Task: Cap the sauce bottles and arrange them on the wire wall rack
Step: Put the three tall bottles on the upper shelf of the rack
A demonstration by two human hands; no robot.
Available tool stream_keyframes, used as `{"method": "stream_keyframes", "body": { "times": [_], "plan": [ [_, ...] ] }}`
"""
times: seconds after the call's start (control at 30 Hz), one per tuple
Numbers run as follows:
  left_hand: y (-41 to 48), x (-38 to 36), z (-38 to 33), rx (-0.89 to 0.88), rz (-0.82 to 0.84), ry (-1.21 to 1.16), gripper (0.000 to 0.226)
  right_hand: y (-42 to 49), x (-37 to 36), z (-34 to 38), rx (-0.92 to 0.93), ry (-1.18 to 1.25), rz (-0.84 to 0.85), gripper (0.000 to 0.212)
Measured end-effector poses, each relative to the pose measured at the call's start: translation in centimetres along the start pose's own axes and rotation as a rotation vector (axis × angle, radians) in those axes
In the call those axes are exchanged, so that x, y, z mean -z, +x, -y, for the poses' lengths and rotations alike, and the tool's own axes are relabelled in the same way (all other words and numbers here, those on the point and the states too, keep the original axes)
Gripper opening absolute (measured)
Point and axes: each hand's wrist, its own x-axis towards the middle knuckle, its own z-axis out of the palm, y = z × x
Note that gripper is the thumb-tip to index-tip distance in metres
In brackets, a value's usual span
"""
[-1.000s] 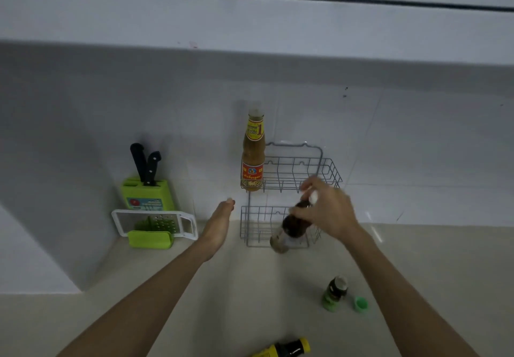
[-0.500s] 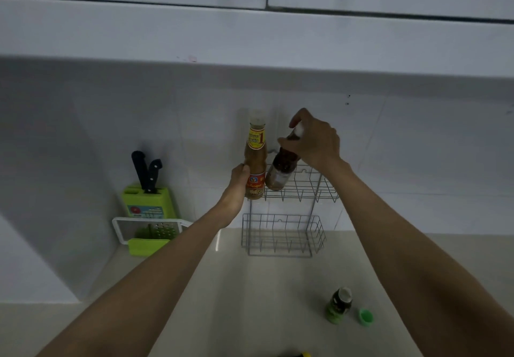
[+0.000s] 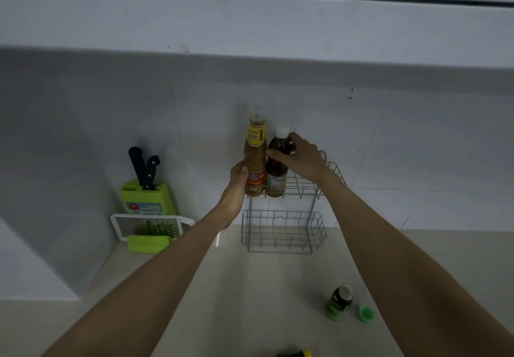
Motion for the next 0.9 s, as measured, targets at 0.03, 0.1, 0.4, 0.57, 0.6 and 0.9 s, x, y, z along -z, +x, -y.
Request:
{"method": "stream_keyframes", "body": {
  "times": [0.03,0.1,0.4,0.57,0.6,0.9],
  "plan": [
    [0.0,0.0,0.0,0.000,0.004,0.000,0.051,-0.3,-0.4,-0.7,-0.022,0.052,0.059,0.058],
    [0.0,0.0,0.0,0.006,0.010,-0.003,0.051,-0.9,-1.2,-2.2,-0.056,0.102,0.181,0.071],
    [0.3,0.3,0.3,0.014,0.011,0.017,0.051,-1.8,-3.5,-3.4,-0.051,0.060,0.111,0.088],
    [0.4,0.6,0.4,0.013,0.018,0.043,0.051,-1.2,-3.2,-4.7,-0.067,0.010,0.210,0.078],
    [0.4,0.6,0.5,0.012,0.015,0.051,0.050,-1.3,-3.2,-4.8,-0.072,-0.037,0.179,0.069],
    [0.4,0.4,0.4,0.021,0.001,0.056,0.050,-1.3,-3.6,-5.0,-0.063,-0.112,0.022,0.064]
  ]
}}
